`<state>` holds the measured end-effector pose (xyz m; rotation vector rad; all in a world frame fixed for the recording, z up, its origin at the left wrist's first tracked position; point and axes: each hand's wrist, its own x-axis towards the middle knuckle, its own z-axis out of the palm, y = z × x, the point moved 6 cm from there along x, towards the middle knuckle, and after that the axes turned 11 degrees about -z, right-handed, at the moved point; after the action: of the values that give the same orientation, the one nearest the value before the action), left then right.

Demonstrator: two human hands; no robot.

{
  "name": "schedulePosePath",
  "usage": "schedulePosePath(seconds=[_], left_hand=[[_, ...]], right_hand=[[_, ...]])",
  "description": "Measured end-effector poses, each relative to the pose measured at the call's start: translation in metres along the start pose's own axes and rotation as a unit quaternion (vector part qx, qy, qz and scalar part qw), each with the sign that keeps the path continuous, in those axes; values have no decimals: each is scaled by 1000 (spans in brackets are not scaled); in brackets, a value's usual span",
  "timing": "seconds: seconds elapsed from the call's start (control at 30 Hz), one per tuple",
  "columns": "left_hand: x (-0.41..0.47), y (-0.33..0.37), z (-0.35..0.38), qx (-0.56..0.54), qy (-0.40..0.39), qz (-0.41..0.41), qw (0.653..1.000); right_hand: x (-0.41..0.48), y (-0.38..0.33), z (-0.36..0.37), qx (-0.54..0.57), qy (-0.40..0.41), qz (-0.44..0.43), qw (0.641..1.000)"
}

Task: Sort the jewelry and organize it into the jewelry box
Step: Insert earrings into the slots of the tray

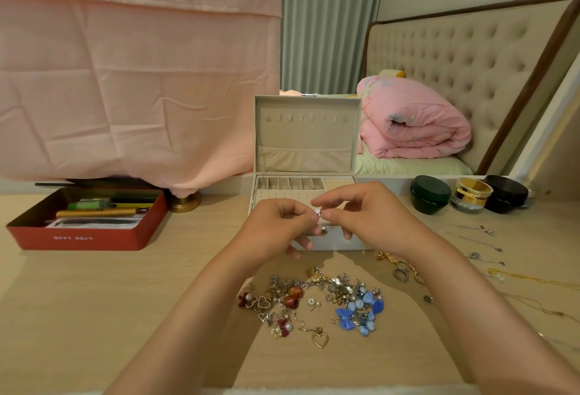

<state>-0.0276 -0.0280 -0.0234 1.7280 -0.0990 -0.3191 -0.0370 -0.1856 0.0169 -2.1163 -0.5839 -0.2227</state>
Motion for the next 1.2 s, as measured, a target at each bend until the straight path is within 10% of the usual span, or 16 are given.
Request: schedulePosePath(seconds=[0.73,1.2], left_hand=[[20,27,-39,-97,1,58,994],[32,1,-103,96,198,77,972]], right_hand=[[49,-4,14,230,75,35,970],[92,-5,55,-69,7,-52,996]])
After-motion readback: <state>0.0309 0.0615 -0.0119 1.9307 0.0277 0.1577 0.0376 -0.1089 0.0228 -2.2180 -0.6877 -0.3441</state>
